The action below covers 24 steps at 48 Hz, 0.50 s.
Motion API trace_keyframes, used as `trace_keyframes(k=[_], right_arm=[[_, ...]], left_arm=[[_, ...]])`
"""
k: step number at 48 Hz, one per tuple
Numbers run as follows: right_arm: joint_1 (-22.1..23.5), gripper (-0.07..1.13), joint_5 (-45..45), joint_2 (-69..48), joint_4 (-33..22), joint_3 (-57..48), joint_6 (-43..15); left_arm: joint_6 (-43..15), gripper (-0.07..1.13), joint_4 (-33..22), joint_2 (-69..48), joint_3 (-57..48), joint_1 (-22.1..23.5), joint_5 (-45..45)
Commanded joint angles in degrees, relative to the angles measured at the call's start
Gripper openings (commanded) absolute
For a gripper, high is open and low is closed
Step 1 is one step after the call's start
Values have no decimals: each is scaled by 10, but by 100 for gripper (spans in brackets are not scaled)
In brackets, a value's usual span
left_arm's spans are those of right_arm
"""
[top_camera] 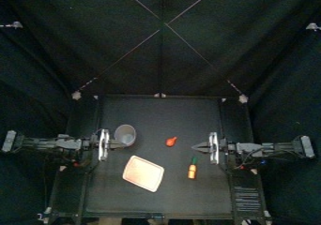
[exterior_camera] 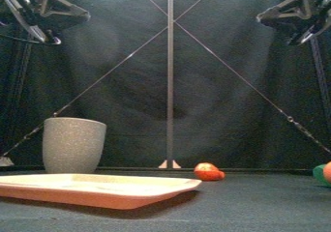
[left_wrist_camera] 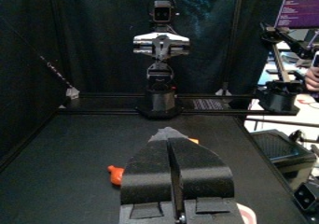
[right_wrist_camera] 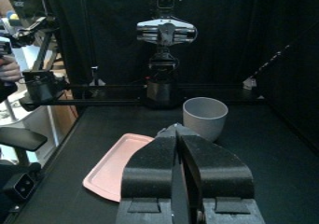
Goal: Pick the drumstick then place it in the grey bowl
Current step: Pick the drumstick
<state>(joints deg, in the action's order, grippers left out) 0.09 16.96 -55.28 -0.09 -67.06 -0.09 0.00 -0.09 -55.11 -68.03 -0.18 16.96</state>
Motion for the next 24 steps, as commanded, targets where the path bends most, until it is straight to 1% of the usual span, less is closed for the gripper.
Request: trace_keyframes(k=[1, 8, 14, 17, 24], right_arm=[[25, 5, -4, 25, 2, 9, -5], [80, 5, -69, 102, -11, 36, -3], [125, 5, -140, 177, -57, 70, -1], [138, 5, -180, 220, -93, 95, -1], [139, 6, -236, 308, -163, 137, -1]], left_arm=[[0, -2, -6, 8, 9, -11, 2], [-1, -2, -11, 11, 8, -25, 2], [-1, -2, -11, 10, 7, -37, 2], [-1, -2, -11, 11, 6, -42, 2], [-1, -2, -11, 11, -1, -44, 3]])
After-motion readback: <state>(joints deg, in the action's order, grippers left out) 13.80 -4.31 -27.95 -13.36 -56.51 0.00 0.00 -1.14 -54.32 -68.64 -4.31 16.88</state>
